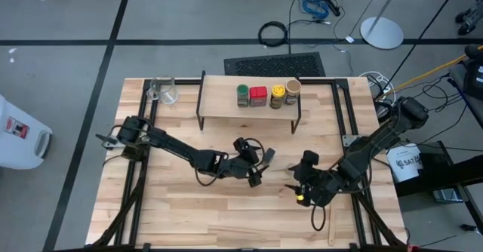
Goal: Shelf spices
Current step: Put the black seasoning can on the shelf
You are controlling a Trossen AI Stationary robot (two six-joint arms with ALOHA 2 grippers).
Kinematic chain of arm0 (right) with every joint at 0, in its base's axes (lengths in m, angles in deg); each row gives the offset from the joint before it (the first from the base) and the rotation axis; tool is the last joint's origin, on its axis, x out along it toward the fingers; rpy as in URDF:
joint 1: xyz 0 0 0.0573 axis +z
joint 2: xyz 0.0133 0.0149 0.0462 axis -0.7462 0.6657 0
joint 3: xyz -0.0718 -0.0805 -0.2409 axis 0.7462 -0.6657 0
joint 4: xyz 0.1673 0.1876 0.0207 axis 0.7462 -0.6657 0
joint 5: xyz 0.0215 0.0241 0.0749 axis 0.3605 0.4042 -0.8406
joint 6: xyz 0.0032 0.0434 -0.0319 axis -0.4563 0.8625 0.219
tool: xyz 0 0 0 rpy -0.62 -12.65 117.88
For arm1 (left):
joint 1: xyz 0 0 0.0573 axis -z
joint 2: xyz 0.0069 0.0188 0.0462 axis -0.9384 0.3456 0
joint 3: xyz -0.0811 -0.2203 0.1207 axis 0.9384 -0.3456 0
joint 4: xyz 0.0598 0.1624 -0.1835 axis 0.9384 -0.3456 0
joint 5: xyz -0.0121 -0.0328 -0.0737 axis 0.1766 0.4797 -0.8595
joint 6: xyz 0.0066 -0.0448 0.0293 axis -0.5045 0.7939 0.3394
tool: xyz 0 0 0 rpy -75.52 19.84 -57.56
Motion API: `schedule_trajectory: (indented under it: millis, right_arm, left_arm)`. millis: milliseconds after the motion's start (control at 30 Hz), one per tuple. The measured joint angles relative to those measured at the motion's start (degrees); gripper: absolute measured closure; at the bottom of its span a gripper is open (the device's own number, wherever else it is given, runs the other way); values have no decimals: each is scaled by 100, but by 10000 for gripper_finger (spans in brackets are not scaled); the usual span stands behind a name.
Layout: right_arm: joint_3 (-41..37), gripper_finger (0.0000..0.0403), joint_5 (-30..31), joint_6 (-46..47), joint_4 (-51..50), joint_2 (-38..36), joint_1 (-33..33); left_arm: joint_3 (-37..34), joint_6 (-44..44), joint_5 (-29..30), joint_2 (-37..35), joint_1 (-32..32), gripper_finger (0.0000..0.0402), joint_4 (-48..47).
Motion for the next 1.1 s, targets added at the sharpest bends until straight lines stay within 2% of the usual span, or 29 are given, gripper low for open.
schedule_trajectory:
  millis: [167,533,1100]
  right_arm:
    - [-2,129,10,77,146,0,0]
    - [-2,129,13,-34,305,0,0]
    - [-2,129,137,-82,337,0,0]
  left_arm:
    - [0,330,293,196,-120,4,41]
    - [5,610,399,642,-157,3,744]
    - [4,602,430,716,-231,4,878]
